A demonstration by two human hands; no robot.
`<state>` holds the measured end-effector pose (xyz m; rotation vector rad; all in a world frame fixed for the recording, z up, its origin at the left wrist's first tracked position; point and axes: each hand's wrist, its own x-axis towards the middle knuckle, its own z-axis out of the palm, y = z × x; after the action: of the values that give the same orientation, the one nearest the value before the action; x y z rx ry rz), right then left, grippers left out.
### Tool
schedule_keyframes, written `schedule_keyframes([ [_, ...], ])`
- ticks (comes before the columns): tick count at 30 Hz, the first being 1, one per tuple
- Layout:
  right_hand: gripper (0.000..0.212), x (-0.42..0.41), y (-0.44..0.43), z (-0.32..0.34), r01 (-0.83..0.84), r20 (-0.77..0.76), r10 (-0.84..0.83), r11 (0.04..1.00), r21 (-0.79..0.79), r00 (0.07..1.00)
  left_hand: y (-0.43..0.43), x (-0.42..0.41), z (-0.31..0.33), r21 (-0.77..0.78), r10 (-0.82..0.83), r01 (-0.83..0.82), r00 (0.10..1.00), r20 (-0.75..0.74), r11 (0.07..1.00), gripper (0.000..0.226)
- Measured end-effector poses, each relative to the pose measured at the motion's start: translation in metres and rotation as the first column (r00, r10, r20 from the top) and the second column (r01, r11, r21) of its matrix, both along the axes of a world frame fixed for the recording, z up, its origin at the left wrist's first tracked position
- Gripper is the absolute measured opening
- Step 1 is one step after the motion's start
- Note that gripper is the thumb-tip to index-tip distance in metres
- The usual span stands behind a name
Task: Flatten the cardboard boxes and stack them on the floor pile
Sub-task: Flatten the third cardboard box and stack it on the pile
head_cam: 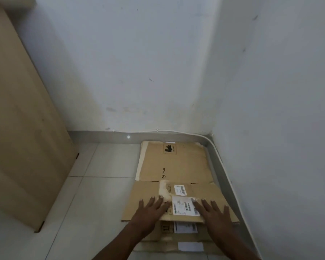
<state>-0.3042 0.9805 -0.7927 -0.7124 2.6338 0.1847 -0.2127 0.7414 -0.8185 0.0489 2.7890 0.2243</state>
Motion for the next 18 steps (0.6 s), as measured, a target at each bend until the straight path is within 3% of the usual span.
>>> schedule_keyframes([
  [5,0.073,-0.017,0.007,-0.033,-0.009,0.002,0.009,1.000,-0.019,1.000,0.004,-0.007,-0.025,0.009,0.017,-0.017,0.999,0.028,1.000,0.079],
  [11,0.085,-0.028,0.024,-0.070,-0.007,0.097,0.013,0.998,-0.068,0.995,0.018,-0.008,-0.046,-0.012,0.025,-0.025,0.998,0.060,1.000,0.081],
  [18,0.098,-0.033,0.026,-0.088,-0.040,0.267,0.056,0.997,-0.064,0.962,0.013,-0.005,-0.065,0.078,0.058,-0.079,0.969,0.240,0.994,0.088],
])
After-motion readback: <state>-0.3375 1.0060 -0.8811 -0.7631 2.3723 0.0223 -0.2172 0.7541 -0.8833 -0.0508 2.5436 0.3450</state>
